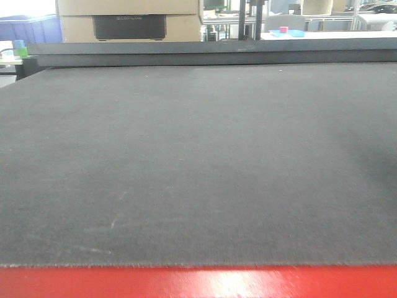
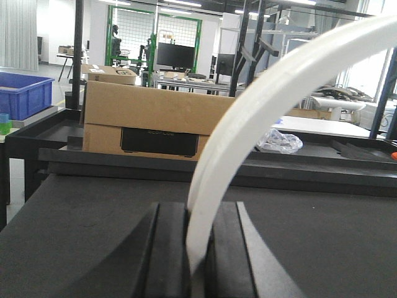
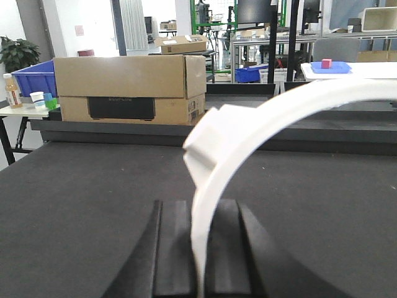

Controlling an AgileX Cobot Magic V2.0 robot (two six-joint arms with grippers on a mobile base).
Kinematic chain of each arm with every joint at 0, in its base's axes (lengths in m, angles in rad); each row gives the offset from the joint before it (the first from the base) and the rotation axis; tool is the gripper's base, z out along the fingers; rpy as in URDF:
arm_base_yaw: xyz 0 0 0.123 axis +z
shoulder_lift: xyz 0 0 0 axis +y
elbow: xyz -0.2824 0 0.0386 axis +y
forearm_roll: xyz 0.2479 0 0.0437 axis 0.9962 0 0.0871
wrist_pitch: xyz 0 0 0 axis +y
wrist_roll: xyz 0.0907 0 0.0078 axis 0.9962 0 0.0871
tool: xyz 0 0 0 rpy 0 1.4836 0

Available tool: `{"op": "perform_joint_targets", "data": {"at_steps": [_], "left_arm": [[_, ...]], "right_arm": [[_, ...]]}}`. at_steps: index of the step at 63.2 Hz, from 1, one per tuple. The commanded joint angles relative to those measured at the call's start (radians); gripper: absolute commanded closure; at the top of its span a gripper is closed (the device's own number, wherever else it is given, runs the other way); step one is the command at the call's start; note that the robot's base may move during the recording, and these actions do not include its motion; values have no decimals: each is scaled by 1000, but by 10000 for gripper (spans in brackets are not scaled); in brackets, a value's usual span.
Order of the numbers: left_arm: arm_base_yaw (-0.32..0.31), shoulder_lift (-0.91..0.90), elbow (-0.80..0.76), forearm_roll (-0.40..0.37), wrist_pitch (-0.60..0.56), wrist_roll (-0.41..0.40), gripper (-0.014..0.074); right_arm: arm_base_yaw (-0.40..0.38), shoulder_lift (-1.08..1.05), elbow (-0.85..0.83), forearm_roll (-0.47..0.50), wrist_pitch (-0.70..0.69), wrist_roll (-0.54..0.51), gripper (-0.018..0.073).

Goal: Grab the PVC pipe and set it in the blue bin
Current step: 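Drive the base away from the table while holding both arcs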

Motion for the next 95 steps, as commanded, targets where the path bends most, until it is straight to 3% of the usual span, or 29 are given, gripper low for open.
{"op": "perform_joint_targets", "data": {"at_steps": [1,95], "left_arm": [[-7,-5,0,1,-24,1,707],[-7,-5,0,1,-24,1,707]], "right_arm": [[0,-4,0,-1,-25,-6,727],[0,-4,0,-1,-25,-6,727]]}}
